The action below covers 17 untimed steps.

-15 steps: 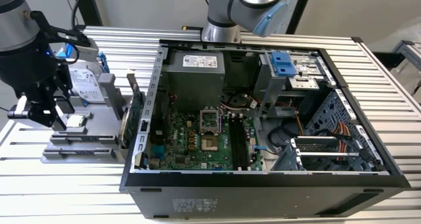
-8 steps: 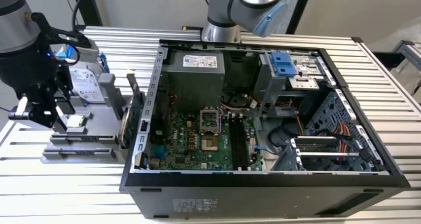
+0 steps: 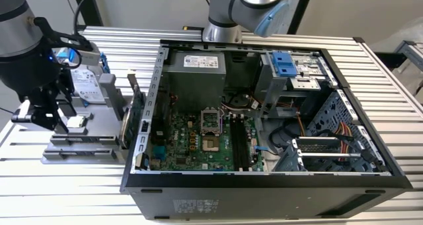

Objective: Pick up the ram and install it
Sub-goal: 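Pick up the ram and move it above insertion slot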

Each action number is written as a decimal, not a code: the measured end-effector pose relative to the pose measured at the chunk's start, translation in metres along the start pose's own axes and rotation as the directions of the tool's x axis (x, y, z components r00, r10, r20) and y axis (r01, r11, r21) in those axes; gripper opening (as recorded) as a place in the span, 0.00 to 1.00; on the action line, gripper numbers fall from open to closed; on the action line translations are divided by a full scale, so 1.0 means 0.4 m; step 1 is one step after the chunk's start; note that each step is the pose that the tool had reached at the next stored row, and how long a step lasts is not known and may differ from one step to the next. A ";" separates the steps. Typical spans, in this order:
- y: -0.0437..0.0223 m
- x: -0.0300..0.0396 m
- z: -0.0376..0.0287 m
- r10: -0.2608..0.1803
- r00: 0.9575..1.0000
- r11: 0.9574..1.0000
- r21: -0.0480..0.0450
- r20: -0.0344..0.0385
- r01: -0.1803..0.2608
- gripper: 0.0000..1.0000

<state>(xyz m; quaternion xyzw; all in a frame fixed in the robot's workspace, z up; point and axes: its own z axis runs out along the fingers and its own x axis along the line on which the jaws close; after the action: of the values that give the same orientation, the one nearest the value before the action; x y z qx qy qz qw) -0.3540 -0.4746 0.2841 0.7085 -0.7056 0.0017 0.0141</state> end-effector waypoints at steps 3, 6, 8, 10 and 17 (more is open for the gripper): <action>0.000 0.000 0.008 0.000 1.000 1.000 0.001 0.000 0.000 1.00; 0.000 0.000 0.017 0.000 1.000 1.000 0.004 -0.001 0.000 1.00; 0.000 0.000 0.021 0.000 1.000 1.000 0.005 -0.002 0.000 1.00; 0.000 -0.001 0.023 0.000 1.000 1.000 0.004 -0.005 0.000 1.00; -0.001 -0.001 0.034 -0.001 1.000 1.000 0.005 -0.012 0.001 1.00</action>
<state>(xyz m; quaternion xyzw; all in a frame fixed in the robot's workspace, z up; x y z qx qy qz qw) -0.3540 -0.4745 0.2704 0.7088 -0.7052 0.0077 0.0163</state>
